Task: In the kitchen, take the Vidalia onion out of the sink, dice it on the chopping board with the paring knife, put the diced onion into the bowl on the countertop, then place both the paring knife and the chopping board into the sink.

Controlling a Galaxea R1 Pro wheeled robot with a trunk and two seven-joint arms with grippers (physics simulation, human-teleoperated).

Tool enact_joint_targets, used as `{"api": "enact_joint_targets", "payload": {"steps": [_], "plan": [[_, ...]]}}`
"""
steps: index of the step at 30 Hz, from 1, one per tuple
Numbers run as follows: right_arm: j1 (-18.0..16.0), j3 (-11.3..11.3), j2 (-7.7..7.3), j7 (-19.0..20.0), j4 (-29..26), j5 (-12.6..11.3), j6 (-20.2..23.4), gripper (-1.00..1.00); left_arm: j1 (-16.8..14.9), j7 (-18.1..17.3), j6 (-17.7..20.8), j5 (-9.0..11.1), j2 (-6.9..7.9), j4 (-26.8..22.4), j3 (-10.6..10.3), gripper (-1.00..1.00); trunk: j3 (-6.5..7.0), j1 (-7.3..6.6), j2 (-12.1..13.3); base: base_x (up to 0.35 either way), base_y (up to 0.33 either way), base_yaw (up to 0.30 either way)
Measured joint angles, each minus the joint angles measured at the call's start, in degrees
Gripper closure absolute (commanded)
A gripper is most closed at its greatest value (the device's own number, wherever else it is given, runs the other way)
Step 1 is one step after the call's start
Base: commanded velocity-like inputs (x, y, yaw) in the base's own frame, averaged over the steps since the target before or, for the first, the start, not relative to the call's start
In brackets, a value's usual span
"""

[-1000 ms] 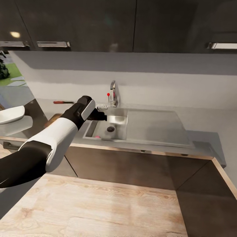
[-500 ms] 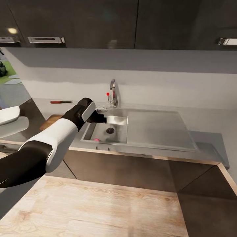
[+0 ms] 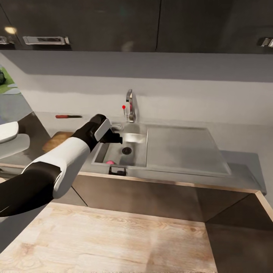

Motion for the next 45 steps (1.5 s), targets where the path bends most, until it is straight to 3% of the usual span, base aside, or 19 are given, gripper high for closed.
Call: {"api": "enact_joint_targets", "payload": {"steps": [45], "plan": [[0.0,0.0,0.04,0.0,0.0,0.0,0.0,-1.0,0.36,-0.06,-1.15,0.0,-0.1,2.47,-0.1,-1.0,-3.84,-0.01,-0.01,0.013,0.0,0.0]]}}
